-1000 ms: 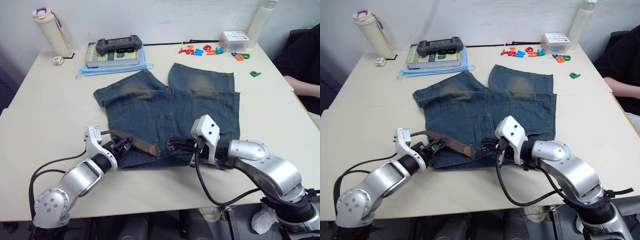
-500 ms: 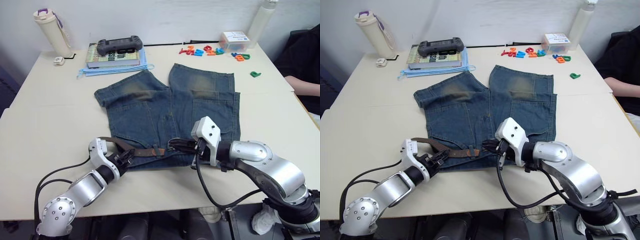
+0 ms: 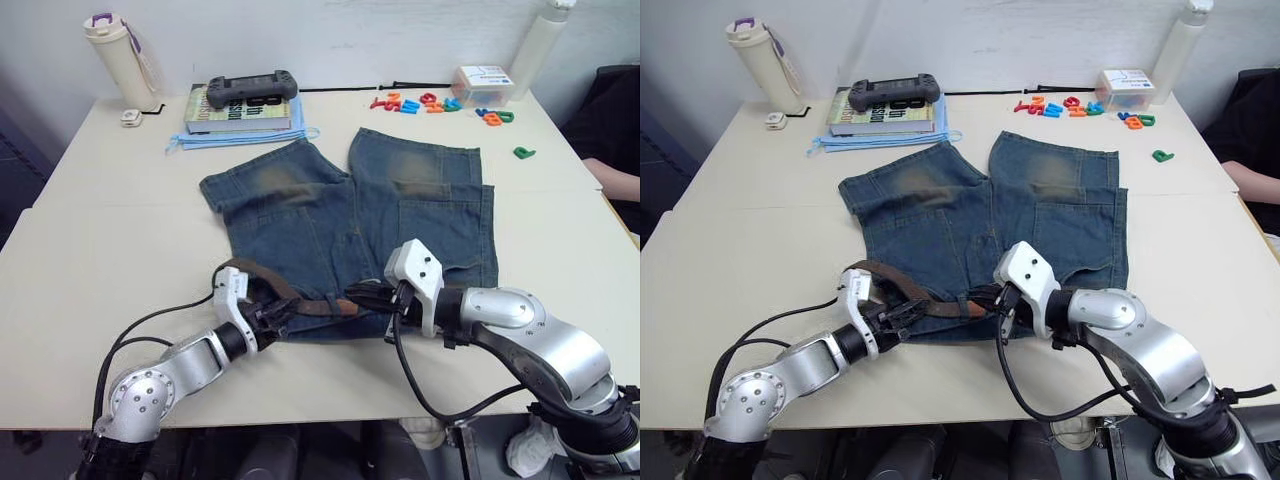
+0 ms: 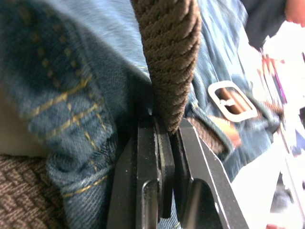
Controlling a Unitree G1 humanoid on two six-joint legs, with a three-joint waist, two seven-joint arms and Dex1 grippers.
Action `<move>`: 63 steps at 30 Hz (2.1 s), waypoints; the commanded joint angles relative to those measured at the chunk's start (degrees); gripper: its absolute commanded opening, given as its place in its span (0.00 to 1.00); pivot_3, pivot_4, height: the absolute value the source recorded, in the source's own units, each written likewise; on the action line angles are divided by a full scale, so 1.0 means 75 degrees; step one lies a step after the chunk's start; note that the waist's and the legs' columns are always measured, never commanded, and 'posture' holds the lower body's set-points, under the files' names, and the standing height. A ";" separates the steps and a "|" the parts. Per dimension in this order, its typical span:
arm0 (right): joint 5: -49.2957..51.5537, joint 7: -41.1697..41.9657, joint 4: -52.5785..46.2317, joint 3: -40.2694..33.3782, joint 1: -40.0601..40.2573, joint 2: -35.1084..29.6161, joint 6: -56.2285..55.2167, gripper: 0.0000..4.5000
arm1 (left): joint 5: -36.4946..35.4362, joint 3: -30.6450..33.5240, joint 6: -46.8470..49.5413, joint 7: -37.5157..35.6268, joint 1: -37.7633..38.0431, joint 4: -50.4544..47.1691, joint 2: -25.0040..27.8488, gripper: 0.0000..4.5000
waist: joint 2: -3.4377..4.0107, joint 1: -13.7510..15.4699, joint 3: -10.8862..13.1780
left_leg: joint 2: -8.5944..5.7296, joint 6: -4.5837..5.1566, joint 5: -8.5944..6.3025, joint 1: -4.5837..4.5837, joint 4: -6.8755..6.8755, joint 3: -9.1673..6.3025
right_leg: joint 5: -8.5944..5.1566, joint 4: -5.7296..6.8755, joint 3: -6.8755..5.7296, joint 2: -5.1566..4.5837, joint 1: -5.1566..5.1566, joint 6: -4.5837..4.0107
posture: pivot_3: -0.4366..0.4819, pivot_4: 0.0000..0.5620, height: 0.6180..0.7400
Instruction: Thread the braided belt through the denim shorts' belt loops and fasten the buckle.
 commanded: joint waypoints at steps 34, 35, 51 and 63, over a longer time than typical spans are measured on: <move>-0.4873 0.0005 0.0890 0.0367 0.1095 -0.1699 -0.5365 0.87 | 0.1847 0.0403 0.1184 -0.1546 -0.0568 0.0299 -0.1239 0.00 | -0.0002 -0.0006 0.0002 | -0.0020 0.0008 0.0003 0.0012 0.0012 -0.0017 | 0.0009 -0.0010 -0.0015 0.0016 0.0034 0.0019 | 0.48 0.27 0.73; -0.5050 -0.0046 0.0990 0.0375 0.1107 -0.1639 -0.5483 0.87 | 0.1851 0.0421 0.1211 -0.1541 -0.0561 0.0279 -0.1253 0.00 | -0.0002 -0.0003 0.0002 | -0.0016 0.0007 0.0002 0.0016 0.0012 -0.0018 | 0.0009 -0.0011 -0.0016 0.0020 0.0038 0.0019 | 0.48 0.27 0.73; -0.6461 0.0166 0.1716 0.0753 0.1386 -0.1106 -0.6578 0.87 | 0.1905 0.0663 0.1519 -0.1516 -0.0571 0.0149 -0.1435 0.00 | -0.0001 -0.0011 0.0002 | -0.0016 0.0006 0.0002 0.0033 0.0013 -0.0023 | 0.0009 -0.0012 -0.0016 0.0029 0.0058 0.0018 | 0.48 0.27 0.73; -0.7078 0.0211 0.1942 0.0917 0.1379 -0.0675 -0.7018 0.76 | 0.2007 0.0800 0.1681 -0.1506 -0.0569 0.0083 -0.1581 0.00 | -0.0001 -0.0031 0.0001 | -0.0009 0.0002 0.0004 0.0043 0.0014 -0.0023 | 0.0009 -0.0008 -0.0015 0.0038 0.0066 0.0017 | 0.48 0.27 0.73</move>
